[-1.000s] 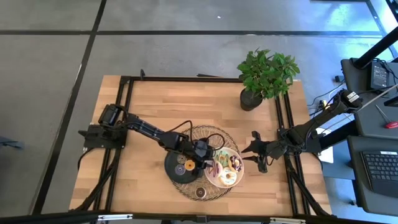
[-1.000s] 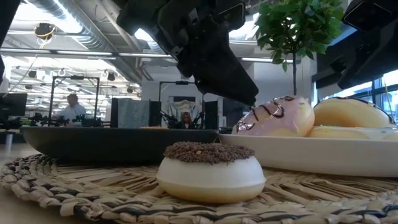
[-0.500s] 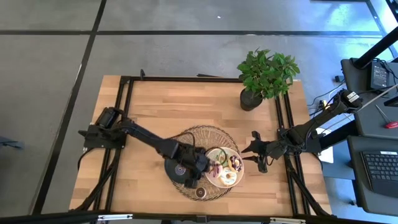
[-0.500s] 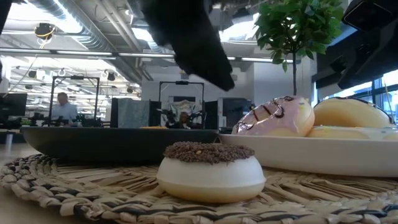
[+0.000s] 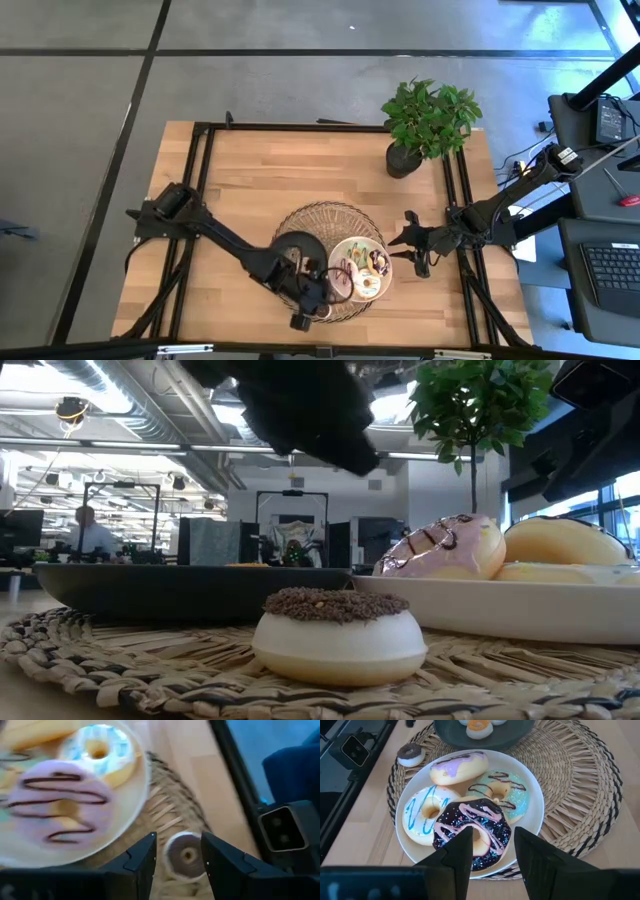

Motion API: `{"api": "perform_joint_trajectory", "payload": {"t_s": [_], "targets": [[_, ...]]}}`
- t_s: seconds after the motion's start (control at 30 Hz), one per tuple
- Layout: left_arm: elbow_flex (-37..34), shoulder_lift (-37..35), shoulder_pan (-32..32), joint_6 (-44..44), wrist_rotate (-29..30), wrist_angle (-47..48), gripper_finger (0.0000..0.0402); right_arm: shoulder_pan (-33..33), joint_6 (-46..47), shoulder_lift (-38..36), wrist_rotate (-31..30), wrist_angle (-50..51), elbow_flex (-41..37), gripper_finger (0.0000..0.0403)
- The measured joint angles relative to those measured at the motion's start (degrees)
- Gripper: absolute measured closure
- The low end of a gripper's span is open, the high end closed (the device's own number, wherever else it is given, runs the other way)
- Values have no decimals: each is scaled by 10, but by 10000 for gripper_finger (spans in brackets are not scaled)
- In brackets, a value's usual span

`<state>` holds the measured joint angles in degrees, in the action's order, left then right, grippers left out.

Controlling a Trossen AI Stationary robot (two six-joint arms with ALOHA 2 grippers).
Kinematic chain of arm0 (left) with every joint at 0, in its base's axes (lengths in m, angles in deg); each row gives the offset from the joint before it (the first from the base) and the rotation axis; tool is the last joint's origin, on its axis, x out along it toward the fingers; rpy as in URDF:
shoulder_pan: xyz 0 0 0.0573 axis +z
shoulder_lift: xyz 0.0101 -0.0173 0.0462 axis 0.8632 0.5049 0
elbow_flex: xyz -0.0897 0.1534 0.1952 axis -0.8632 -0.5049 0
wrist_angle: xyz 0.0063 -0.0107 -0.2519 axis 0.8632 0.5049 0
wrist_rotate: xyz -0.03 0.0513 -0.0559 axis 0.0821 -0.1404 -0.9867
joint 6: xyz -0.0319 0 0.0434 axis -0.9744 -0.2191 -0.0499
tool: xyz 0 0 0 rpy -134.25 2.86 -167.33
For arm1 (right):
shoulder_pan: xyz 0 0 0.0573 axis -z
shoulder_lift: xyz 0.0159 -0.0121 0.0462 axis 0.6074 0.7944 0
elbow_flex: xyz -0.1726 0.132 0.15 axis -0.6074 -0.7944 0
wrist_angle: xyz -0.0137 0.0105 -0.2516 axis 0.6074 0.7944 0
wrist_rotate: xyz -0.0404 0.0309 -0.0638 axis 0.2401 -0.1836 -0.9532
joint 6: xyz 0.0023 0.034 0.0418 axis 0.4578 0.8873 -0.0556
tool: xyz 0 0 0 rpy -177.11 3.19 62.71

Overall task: Pick & Place donuts
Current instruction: Put the small dark brown donut into the black plate

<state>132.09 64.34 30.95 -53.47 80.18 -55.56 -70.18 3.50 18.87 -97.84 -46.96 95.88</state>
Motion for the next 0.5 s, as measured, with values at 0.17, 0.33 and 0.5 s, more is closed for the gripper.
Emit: {"api": "perform_joint_trajectory", "payload": {"t_s": [0.17,0.33,0.5], "targets": [[0,30,-9,3,0,-10,249,0,1,0,0,-3,0,257],[0,43,-12,-7,2,-25,253,0,2,0,0,-3,0,257],[1,53,-13,-7,5,-37,251,0,2,0,0,-2,0,257]]}}
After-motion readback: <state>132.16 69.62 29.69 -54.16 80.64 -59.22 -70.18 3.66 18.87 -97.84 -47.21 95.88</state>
